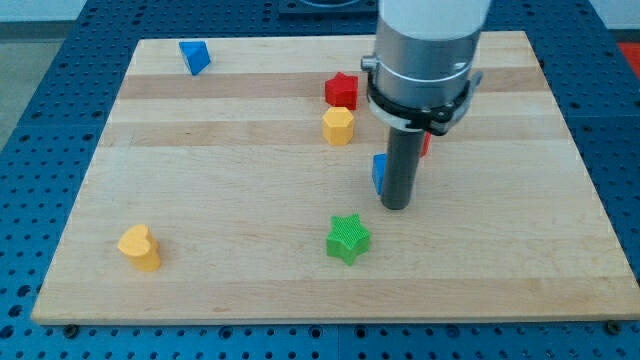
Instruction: Push the blue cube diagonally bottom right of the hexagon
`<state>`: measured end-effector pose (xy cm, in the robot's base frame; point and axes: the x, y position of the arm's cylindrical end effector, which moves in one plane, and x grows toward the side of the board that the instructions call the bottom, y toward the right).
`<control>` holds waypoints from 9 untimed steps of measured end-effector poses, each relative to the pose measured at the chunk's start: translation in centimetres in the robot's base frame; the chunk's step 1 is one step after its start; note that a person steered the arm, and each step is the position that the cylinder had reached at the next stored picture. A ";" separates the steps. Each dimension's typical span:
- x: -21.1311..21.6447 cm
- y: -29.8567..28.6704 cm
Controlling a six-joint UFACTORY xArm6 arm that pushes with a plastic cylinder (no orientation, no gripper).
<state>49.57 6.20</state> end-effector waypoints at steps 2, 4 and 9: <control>0.6 -0.1; -0.2 2.8; -1.3 -0.8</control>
<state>48.22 5.39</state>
